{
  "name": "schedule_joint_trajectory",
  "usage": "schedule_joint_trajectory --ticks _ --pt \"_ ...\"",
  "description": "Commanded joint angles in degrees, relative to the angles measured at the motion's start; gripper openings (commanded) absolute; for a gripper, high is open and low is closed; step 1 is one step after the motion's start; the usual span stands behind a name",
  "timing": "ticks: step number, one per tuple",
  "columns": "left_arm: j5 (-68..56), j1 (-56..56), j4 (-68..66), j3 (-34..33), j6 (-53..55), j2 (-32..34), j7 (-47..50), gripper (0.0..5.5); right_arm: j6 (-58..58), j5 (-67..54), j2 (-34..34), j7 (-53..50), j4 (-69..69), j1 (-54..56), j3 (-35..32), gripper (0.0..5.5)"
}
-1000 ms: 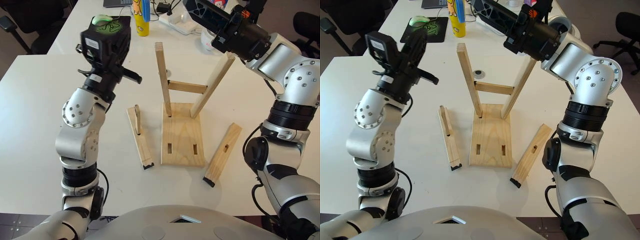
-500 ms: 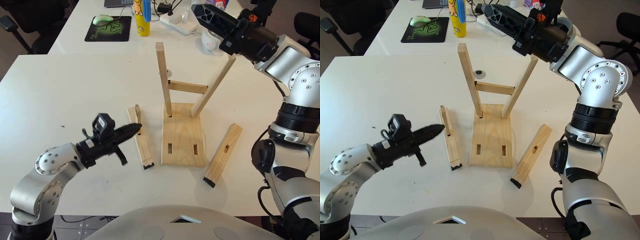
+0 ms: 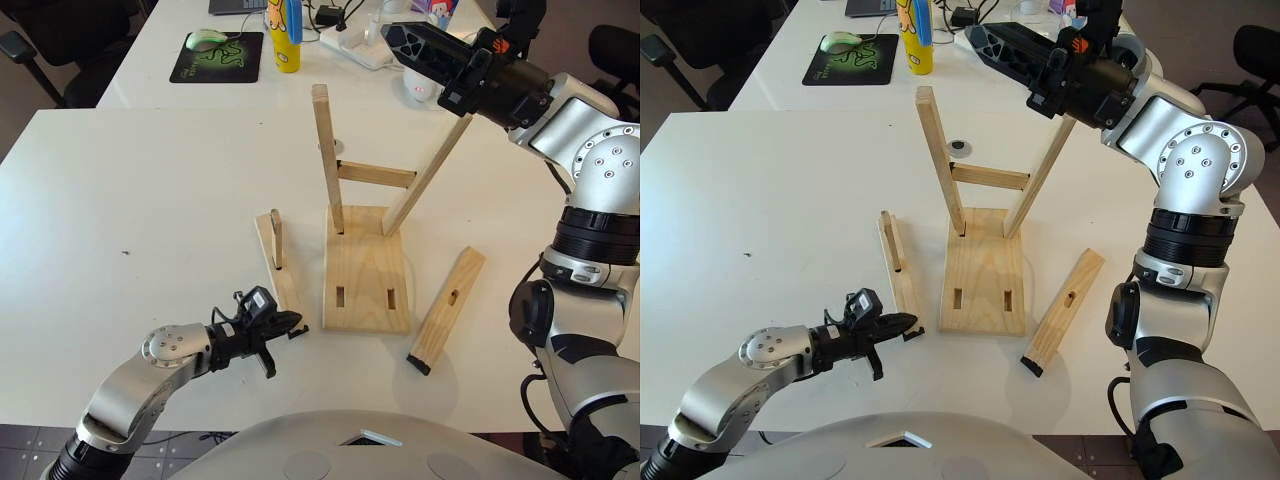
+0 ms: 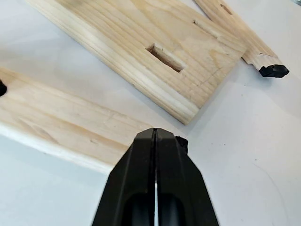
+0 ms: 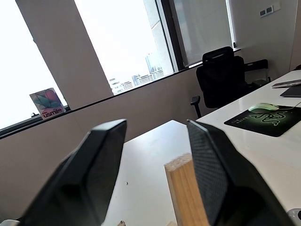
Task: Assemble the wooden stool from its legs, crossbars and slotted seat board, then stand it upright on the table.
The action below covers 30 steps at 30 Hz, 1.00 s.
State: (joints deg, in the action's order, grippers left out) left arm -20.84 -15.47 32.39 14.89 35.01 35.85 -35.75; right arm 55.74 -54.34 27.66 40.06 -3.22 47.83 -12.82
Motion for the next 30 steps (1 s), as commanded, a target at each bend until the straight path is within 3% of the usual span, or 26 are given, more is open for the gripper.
schedule_joint_trajectory --ticks 1,8,13,17,30 --pt "4.1 0.3 -4.1 -2.8 -2.1 2.6 0.9 0.01 -0.2 0.6 0.0 0.1 0.3 0.1 0.1 2.38" --pt "6.0 2.6 -8.0 -11.8 -5.7 7.6 -0.9 0.01 0.0 0.2 -0.3 -0.6 0.9 -0.5 -0.3 2.38" --pt "0.8 8.3 -5.5 -21.0 -3.9 4.0 2.3 0.01 0.0 0.2 -0.5 -0.7 0.9 -0.5 -0.4 2.38" --pt "-6.4 10.8 -2.6 -23.3 2.0 -1.7 5.9 0.69 -0.2 0.4 -0.5 -0.7 0.9 -0.5 -0.4 2.38" --pt "-8.3 5.7 4.7 -17.5 15.8 -14.9 21.6 2.69 0.1 -0.8 -1.1 -3.5 4.2 -3.2 -2.0 2.38"
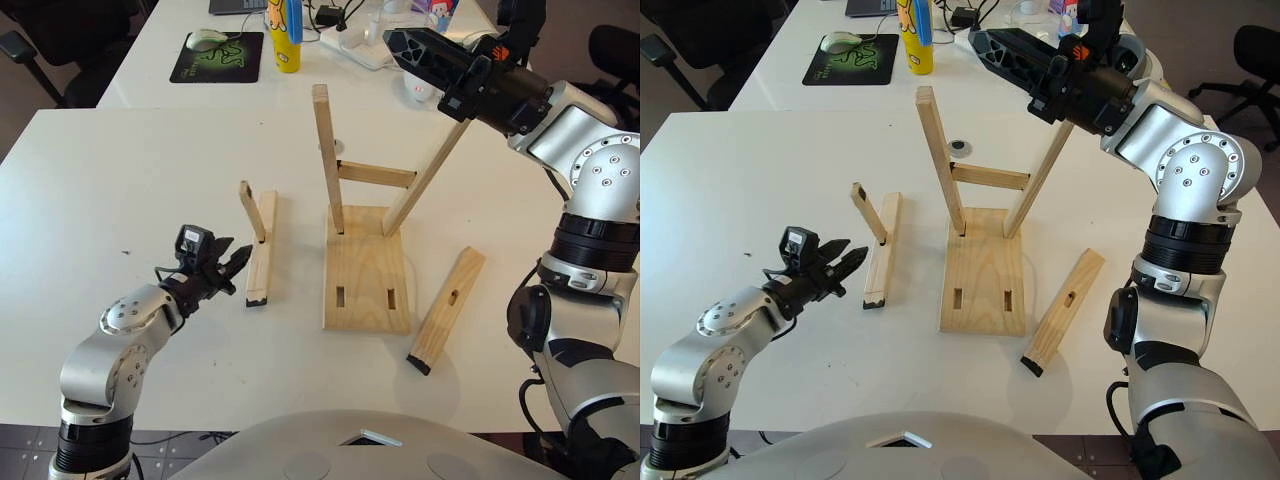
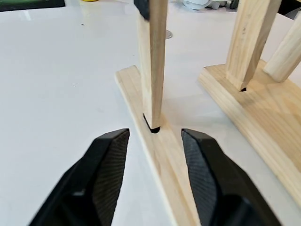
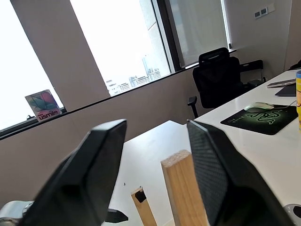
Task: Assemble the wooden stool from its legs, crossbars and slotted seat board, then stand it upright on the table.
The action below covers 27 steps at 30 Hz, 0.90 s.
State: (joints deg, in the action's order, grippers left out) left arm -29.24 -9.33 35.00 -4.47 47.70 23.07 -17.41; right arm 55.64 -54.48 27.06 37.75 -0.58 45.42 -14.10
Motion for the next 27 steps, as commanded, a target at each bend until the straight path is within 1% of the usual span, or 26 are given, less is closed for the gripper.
schedule_joint_trajectory --ticks 1,10,15,17,21,23,25,27 --pt "0.6 -0.5 2.4 2.6 3.8 -2.3 3.9 2.87 0.3 -0.8 -0.7 -1.5 2.0 -1.1 -0.9 2.38" --pt "9.3 -1.9 1.0 9.6 2.7 -1.2 7.7 4.19 0.7 -2.1 -1.6 -3.5 4.3 -2.7 -1.9 2.38" --pt "12.6 -3.6 -2.4 12.2 0.5 -2.3 8.1 4.19 0.5 -2.7 -1.8 -4.4 5.0 -3.2 -1.9 2.38" --pt "15.2 -4.1 -4.0 12.8 -1.5 -1.4 8.5 3.93 0.3 -2.9 -1.7 -4.6 5.2 -3.4 -1.9 2.38" --pt "17.2 -4.0 -5.1 11.8 -3.8 -1.3 8.3 3.33 -2.2 -1.6 -2.1 -5.8 6.3 -4.8 -2.4 2.38" --pt "18.0 -3.6 -5.5 11.5 -4.6 -1.1 7.9 3.05 -7.1 1.6 -3.5 -8.4 6.1 -4.8 -2.9 2.38" --pt "18.5 -3.3 -5.8 11.0 -5.3 -1.3 7.6 2.78 -14.3 6.8 -5.1 -12.2 4.8 -3.8 -3.4 2.38" --pt "19.0 -3.2 -6.0 10.6 -6.0 -1.3 7.4 2.43 -25.0 14.5 -6.0 -16.7 0.8 -1.5 -4.1 2.08"
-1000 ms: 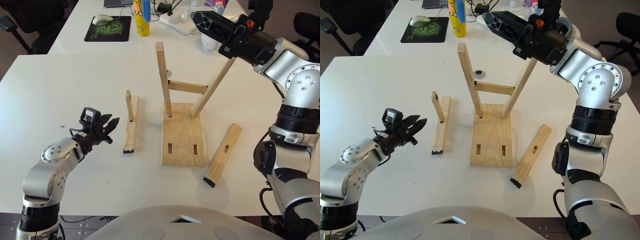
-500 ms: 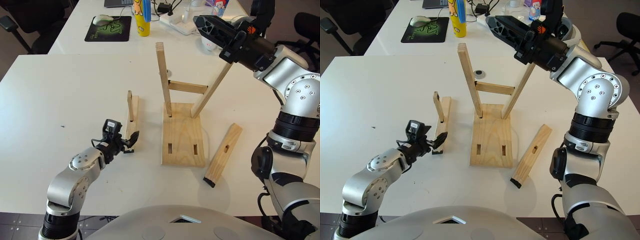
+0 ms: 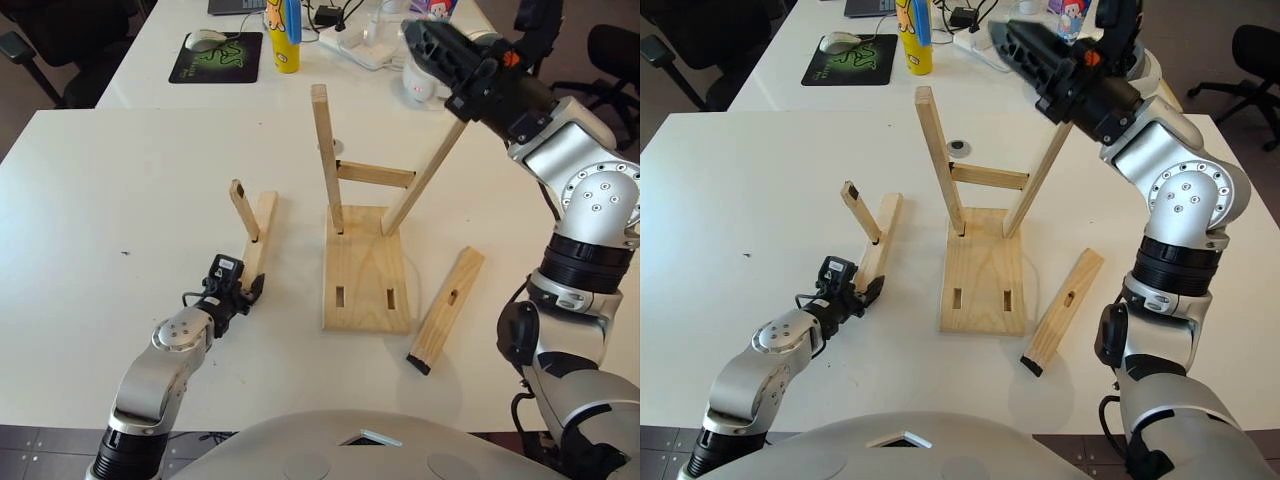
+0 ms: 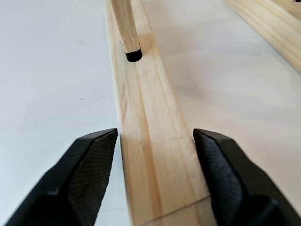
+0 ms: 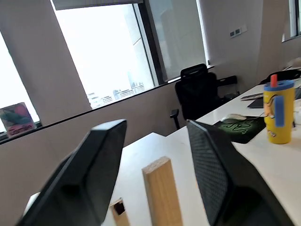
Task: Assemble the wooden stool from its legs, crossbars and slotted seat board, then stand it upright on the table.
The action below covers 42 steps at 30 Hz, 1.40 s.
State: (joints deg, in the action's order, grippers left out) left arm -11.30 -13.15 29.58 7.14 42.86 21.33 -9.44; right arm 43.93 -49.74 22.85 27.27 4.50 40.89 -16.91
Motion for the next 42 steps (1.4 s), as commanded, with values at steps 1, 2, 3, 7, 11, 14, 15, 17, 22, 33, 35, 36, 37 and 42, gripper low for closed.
schedule_joint_trajectory --ticks 1,2,3,7,11,14,15,17,22,33,35,36,37,42 --pt "1.2 0.8 -0.7 -1.3 -1.5 0.4 -0.7 2.32 -17.7 13.3 -1.8 -8.6 -6.7 4.0 -1.7 1.96" --pt "1.4 1.0 -0.8 -1.6 -1.7 0.4 -0.8 2.15 -21.2 16.9 -1.2 -11.0 -9.5 4.7 -1.7 1.77" --pt "1.5 1.1 -0.9 -2.0 -1.9 0.4 -0.9 2.08 -23.5 21.1 0.1 -12.9 -12.6 4.7 -0.4 1.67" --pt "1.9 2.1 -1.0 -4.0 -2.6 0.2 -0.9 2.06 -27.6 33.2 3.2 -17.5 -22.5 -0.2 3.5 0.99" --pt "2.4 3.9 -1.1 -6.2 -4.7 0.2 -1.3 2.06 -33.6 35.0 0.4 -16.6 -17.0 -15.0 2.4 0.34" --pt "2.7 5.2 -1.0 -7.7 -7.2 0.6 -1.9 2.06 -38.0 34.8 -2.1 -15.2 -7.3 -27.7 2.2 0.00" --pt "2.5 5.6 -1.0 -8.5 -7.7 0.6 -2.1 2.06 -38.2 34.4 -3.1 -15.2 -3.7 -31.3 2.1 0.00" --pt "2.0 6.1 -0.8 -10.1 -8.8 0.7 -2.7 2.06 -37.7 33.9 -5.1 -15.5 2.5 -36.6 2.9 0.00" --pt "1.5 10.1 -2.0 -14.0 -14.2 1.2 -4.3 2.06 -39.0 36.5 -11.7 -18.4 14.4 -48.3 7.9 0.00" --pt "-13.0 35.0 -4.5 -17.2 -20.7 0.1 -13.7 2.06 -34.1 25.0 -18.6 -21.9 24.2 -41.1 8.9 0.00" --pt "-23.9 39.3 -2.6 -19.2 -15.7 -1.6 -13.4 2.06 -27.5 9.5 -16.5 -20.2 24.7 -33.3 5.3 0.00" --pt "-31.6 40.7 -1.4 -20.1 -12.4 -2.6 -12.6 2.06 -24.4 0.5 -15.2 -19.3 24.2 -29.7 3.5 0.00" --pt "-38.0 41.2 -0.4 -20.6 -9.7 -3.1 -11.9 2.06 -22.0 -6.1 -13.9 -18.6 23.3 -27.1 2.0 0.00" --pt "-57.2 34.0 5.8 -16.9 -2.6 -1.9 -12.9 2.06 -8.5 -36.2 -5.2 -11.8 16.8 -18.5 -1.3 0.00"
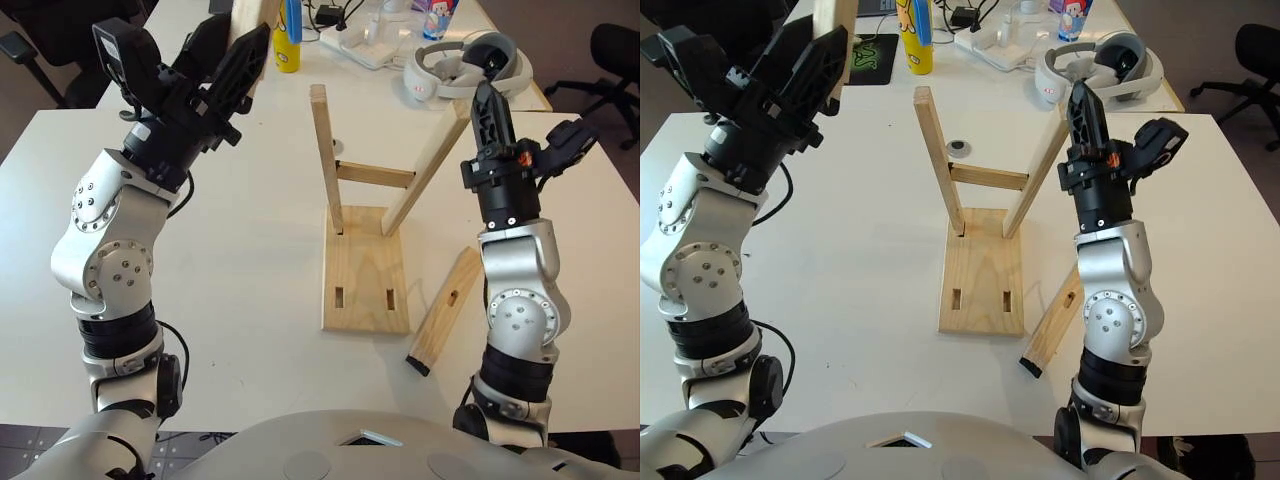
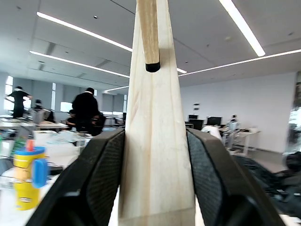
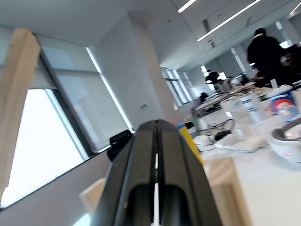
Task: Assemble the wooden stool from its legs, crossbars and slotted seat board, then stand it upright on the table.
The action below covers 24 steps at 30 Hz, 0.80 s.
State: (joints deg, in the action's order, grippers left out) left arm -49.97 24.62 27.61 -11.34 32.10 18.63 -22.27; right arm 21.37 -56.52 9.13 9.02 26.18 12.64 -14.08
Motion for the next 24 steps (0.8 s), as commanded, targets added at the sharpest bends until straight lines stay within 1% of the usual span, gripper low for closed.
schedule_joint_trajectory --ticks 1,2,3,6,10,13,16,19,21,23,24 --pt "-20.0 -5.1 8.7 2.3 8.8 1.1 -0.4 2.06 16.7 -33.4 10.2 7.7 -6.5 11.2 -4.1 0.00" --pt "-20.4 -5.9 9.5 3.4 9.0 0.7 0.1 2.06 19.6 -36.0 12.1 9.6 -9.0 12.9 -4.0 0.21" --pt "-21.1 -6.5 10.1 4.4 9.2 0.3 0.5 2.06 22.0 -37.8 13.5 11.0 -11.2 14.5 -3.8 0.30" --pt "-21.9 -7.8 10.7 7.3 9.6 -0.1 -0.8 2.06 29.1 -43.8 16.9 14.2 -18.7 19.7 -2.3 0.78" --pt "-19.5 -9.0 10.4 9.9 8.4 0.0 -2.4 2.06 38.2 -45.8 22.2 21.0 -25.8 25.7 -0.8 1.46" --pt "-18.1 -9.5 10.5 10.6 6.7 -0.7 -2.2 2.06 42.8 -43.3 25.1 27.5 -27.3 28.2 0.2 1.88" --pt "-18.1 -9.2 10.6 10.3 5.0 -1.5 -1.6 2.06 44.8 -39.7 26.4 31.6 -28.9 29.3 0.8 2.39" --pt "-19.8 -8.6 10.5 9.5 4.0 -2.2 -0.5 2.06 45.3 -36.9 26.4 33.7 -30.5 30.4 0.9 2.81" --pt "-19.0 -8.9 10.3 10.1 4.0 -1.8 -1.1 2.06 45.4 -36.5 25.8 34.1 -30.8 31.0 0.7 3.17" --pt "-18.4 -9.4 10.3 11.0 4.3 -1.3 -1.7 2.06 45.5 -37.0 25.1 33.6 -31.2 31.6 0.1 3.34" --pt "-18.2 -9.5 10.2 11.4 4.5 -1.0 -2.1 2.06 45.5 -37.2 25.0 33.4 -31.1 31.7 -0.1 3.34"
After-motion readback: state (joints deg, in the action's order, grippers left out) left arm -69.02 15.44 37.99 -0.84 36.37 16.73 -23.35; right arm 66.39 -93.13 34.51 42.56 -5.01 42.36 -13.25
